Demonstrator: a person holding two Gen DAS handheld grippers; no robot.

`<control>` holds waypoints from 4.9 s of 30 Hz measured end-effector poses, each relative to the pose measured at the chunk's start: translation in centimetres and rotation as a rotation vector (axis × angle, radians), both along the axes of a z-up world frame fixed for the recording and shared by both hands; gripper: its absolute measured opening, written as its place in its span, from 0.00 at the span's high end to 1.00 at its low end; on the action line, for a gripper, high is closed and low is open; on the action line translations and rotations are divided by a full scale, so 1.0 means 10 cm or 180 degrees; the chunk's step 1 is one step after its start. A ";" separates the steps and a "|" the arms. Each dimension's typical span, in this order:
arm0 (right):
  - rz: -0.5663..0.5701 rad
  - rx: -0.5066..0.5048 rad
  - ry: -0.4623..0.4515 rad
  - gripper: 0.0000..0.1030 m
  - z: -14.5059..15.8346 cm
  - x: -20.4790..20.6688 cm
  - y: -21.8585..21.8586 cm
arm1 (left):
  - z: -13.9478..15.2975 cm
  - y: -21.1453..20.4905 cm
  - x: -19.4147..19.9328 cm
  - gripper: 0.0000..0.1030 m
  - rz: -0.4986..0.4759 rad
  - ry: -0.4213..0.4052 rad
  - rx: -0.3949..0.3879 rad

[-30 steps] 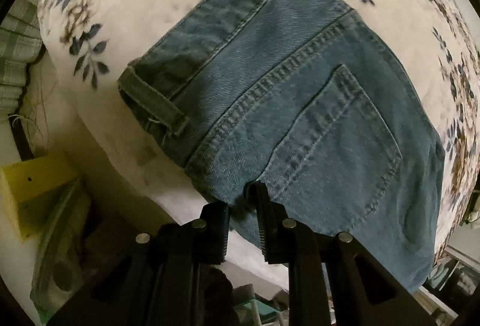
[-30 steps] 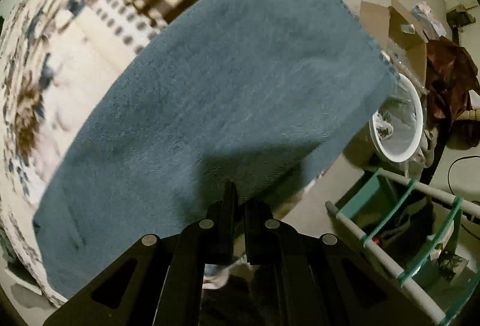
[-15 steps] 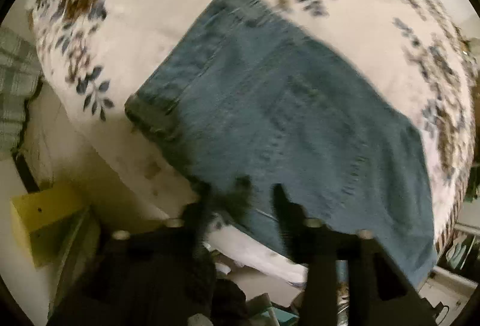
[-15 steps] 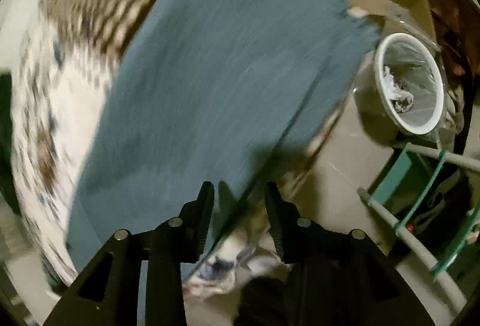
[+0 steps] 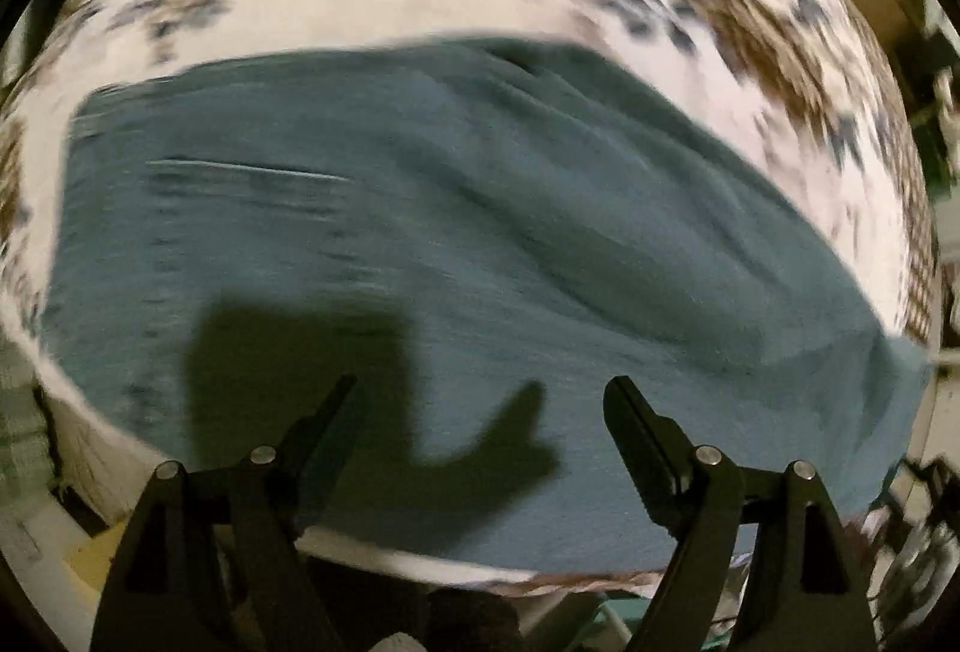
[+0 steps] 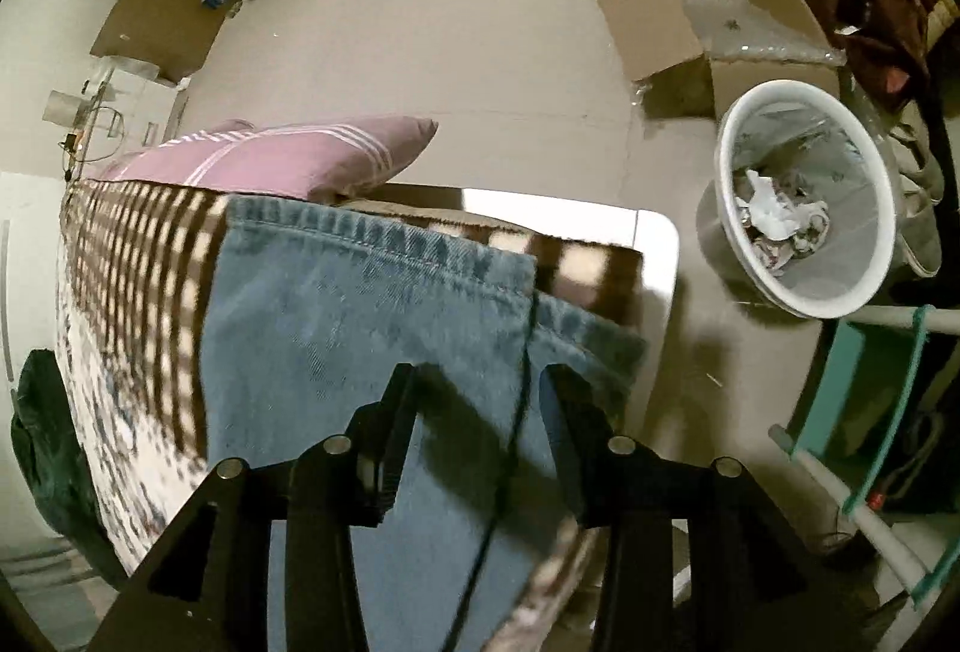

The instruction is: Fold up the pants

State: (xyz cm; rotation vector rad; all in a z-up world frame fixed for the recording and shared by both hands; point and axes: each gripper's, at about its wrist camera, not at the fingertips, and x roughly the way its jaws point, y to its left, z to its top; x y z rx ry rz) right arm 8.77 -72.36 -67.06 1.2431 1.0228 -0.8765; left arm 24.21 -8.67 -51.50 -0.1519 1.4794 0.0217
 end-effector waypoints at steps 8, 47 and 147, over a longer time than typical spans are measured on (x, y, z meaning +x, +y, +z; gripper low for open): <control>0.0206 -0.0528 0.0242 0.98 0.29 -0.09 0.13 | -0.27 -0.16 0.03 0.22 -0.0234 0.0177 0.0176; 0.1585 -0.0998 0.0369 0.96 0.17 1.14 -0.47 | -0.18 -1.31 0.26 0.22 -0.0935 -0.0184 -0.0026; 0.2846 -0.0396 0.0073 0.37 0.08 0.94 3.80 | -0.81 0.18 0.59 0.00 -0.0458 -0.0097 0.0373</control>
